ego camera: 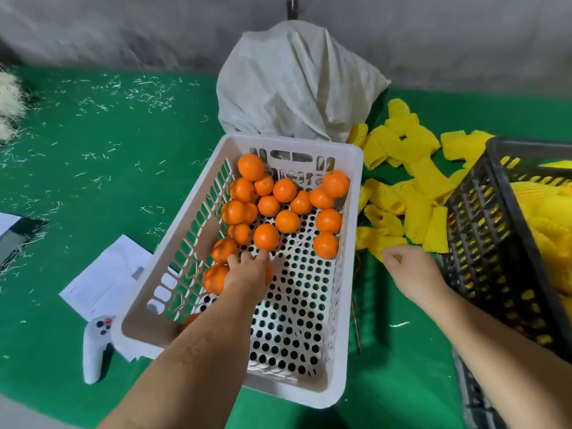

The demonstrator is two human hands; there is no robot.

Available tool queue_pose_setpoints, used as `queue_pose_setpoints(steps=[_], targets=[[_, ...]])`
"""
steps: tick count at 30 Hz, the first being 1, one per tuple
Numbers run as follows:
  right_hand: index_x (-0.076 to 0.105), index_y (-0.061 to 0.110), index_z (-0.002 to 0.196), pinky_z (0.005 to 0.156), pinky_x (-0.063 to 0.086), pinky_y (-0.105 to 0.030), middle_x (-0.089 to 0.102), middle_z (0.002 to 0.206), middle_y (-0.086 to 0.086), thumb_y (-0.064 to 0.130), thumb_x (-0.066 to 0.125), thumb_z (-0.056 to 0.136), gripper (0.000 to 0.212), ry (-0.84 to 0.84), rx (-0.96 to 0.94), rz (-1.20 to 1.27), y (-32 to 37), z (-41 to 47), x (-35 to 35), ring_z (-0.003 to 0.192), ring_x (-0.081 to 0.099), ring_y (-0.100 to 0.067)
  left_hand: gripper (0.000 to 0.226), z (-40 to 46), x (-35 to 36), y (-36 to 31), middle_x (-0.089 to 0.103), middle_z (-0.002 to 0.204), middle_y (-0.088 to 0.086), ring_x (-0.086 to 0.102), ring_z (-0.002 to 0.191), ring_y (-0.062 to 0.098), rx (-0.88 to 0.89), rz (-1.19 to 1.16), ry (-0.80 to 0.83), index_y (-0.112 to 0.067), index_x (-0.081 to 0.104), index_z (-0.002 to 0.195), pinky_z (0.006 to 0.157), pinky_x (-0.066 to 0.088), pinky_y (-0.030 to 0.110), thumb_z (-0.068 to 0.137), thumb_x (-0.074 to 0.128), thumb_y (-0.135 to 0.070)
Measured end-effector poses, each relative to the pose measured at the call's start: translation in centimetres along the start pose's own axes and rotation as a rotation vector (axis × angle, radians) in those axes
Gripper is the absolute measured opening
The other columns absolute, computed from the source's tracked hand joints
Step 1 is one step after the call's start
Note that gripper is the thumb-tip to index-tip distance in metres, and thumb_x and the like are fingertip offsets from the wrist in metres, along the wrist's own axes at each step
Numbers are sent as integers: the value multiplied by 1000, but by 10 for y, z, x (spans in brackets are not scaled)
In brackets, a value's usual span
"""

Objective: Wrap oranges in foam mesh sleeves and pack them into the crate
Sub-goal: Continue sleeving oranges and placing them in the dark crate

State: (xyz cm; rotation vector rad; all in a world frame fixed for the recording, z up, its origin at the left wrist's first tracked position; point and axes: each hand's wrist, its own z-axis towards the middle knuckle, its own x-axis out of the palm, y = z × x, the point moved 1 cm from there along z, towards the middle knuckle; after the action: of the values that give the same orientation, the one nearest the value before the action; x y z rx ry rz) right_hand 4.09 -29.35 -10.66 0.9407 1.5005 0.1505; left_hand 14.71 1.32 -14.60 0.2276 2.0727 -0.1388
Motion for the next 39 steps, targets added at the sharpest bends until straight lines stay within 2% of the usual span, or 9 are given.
queue_pose_setpoints(steps=[3, 9, 13, 19, 24, 31, 34, 36, 39], targets=[[69, 33, 93, 60, 43, -16, 68, 95, 16, 18, 66, 95, 16, -136, -4, 355, 26, -32, -15, 74, 64, 2, 71, -9, -12, -3, 58, 133, 6, 46, 129, 34, 69, -171, 9, -22, 32, 148, 105, 42, 45, 91, 73, -31], [65, 53, 103, 73, 52, -24, 73, 100, 22, 16, 67, 93, 38, -249, 37, 802, 78, -131, -27, 88, 70, 2, 70, -88, -72, -26, 46, 129, -4, 54, 118, 20, 295, -883, -217, -42, 52, 129, 102, 51, 42, 72, 85, -67], [67, 37, 93, 61, 48, -21, 70, 82, 13, 19, 70, 91, 19, -323, -32, 781, 107, -173, -14, 69, 62, 2, 68, -161, -73, -28, 66, 112, -9, 72, 91, 7, 470, -1322, -68, -56, 54, 117, 73, 57, 17, 60, 90, -73], [58, 38, 100, 69, 50, -22, 67, 88, 12, 11, 69, 91, 30, -293, -57, 768, 134, -187, 21, 78, 63, -4, 77, -195, -44, -34, 71, 130, 9, 70, 115, 24, 426, -1808, 210, -24, 56, 135, 92, 57, 35, 72, 87, -57], [55, 36, 102, 79, 56, -39, 66, 96, 4, 10, 65, 93, 30, -334, -68, 744, 143, -191, 38, 89, 65, -16, 73, -195, -41, -15, 71, 133, 3, 69, 121, 19, 462, -1812, 186, -32, 55, 143, 98, 54, 32, 78, 84, -51], [47, 39, 91, 63, 47, -24, 61, 80, 11, 2, 63, 90, 40, -588, -67, 703, 138, -193, 24, 68, 57, -4, 83, -203, -43, -8, 67, 124, 6, 66, 106, 19, 633, -1848, 421, -18, 62, 138, 91, 53, 32, 69, 93, -53], [46, 34, 90, 58, 47, -18, 60, 79, 17, 9, 68, 92, 34, -434, -102, 599, 137, -195, 31, 67, 56, -1, 81, -203, -41, -6, 66, 124, 10, 67, 102, 19, 706, -1723, 480, -11, 65, 136, 81, 55, 30, 73, 90, -55], [47, 33, 93, 60, 58, -32, 62, 85, 9, 16, 69, 93, 27, -254, -67, 620, 138, -194, 38, 76, 64, -9, 81, -202, -39, -8, 69, 127, 12, 68, 102, 19, 723, -1640, 454, -10, 68, 134, 77, 55, 30, 74, 86, -61], [49, 31, 92, 59, 56, -34, 65, 85, 7, 15, 69, 92, 26, -247, -66, 661, 134, -191, 43, 73, 63, -11, 80, -199, -37, -15, 72, 125, 14, 69, 98, 20, 687, -1637, 368, -13, 72, 130, 74, 55, 29, 71, 86, -66]])
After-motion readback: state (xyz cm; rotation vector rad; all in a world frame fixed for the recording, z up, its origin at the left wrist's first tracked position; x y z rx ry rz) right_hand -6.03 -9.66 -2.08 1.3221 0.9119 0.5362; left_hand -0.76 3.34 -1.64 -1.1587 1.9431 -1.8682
